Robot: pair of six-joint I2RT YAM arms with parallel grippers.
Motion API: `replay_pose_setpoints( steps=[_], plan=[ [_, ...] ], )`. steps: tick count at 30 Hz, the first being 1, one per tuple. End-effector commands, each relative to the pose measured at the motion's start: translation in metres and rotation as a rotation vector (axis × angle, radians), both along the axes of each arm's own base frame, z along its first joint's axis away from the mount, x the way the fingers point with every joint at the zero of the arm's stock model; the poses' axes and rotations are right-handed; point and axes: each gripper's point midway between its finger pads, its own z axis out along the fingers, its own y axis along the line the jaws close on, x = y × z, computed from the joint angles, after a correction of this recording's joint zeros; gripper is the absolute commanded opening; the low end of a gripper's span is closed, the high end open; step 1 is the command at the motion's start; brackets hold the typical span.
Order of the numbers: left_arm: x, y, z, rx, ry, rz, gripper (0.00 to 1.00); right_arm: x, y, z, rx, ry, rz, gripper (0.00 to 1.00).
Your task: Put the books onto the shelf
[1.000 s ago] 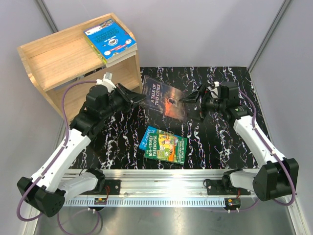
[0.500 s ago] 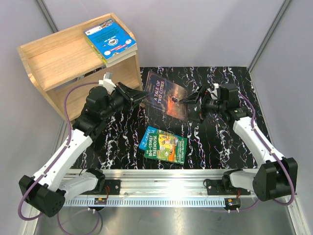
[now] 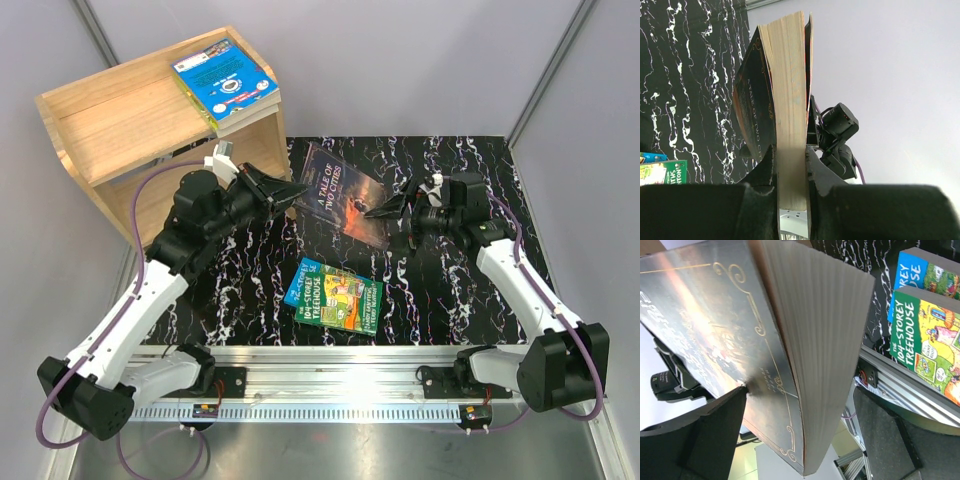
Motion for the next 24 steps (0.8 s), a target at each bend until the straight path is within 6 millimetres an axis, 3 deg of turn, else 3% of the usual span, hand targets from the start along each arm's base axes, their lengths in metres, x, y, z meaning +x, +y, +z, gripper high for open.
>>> replay_pose_setpoints(
  steps=[1, 6, 9, 10, 11, 13, 14, 16, 17, 18, 22, 23, 24],
  plan=[
    [-0.027, 0.0, 0.107, -0.215, -0.26, -0.074, 0.0, -0.002, 0.007, 0.018, 0.056, -0.067, 0.05, 0.95],
    [-0.026, 0.001, 0.099, -0.264, -0.236, -0.069, 0.0, 0.011, 0.012, 0.044, 0.211, -0.085, -0.003, 0.93],
    [-0.027, 0.002, 0.097, -0.296, -0.228, -0.069, 0.0, 0.014, 0.012, 0.061, 0.276, -0.152, -0.024, 0.83],
    [-0.027, 0.002, 0.097, -0.297, -0.227, -0.069, 0.0, 0.014, 0.012, 0.063, 0.282, -0.157, -0.024, 0.76],
    [-0.027, 0.002, 0.095, -0.291, -0.221, -0.068, 0.0, 0.014, 0.012, 0.064, 0.286, -0.156, -0.024, 0.6],
    [-0.028, 0.003, 0.096, -0.287, -0.226, -0.066, 0.0, 0.012, 0.011, 0.068, 0.287, -0.17, -0.027, 0.49],
    [-0.028, 0.003, 0.094, -0.282, -0.221, -0.065, 0.0, 0.008, 0.01, 0.071, 0.287, -0.183, -0.027, 0.37],
    [-0.028, 0.004, 0.091, -0.265, -0.222, -0.061, 0.0, 0.005, 0.009, 0.071, 0.277, -0.187, -0.028, 0.24],
    [-0.029, 0.004, 0.089, -0.25, -0.211, -0.062, 0.0, 0.003, 0.008, 0.074, 0.275, -0.199, -0.026, 0.1],
    [-0.03, 0.003, 0.086, -0.221, -0.219, -0.065, 0.0, 0.0, 0.008, 0.073, 0.268, -0.189, -0.023, 0.04],
    [-0.038, 0.006, 0.075, -0.063, -0.211, -0.078, 0.0, -0.01, 0.006, 0.082, 0.234, -0.22, 0.002, 0.0],
    [-0.039, 0.006, 0.061, -0.01, -0.16, -0.083, 0.0, -0.013, 0.005, 0.086, 0.222, -0.251, 0.008, 0.0],
    [-0.044, 0.008, 0.068, 0.025, -0.199, -0.095, 0.03, -0.017, 0.005, 0.093, 0.217, -0.259, 0.017, 0.0]
  ],
)
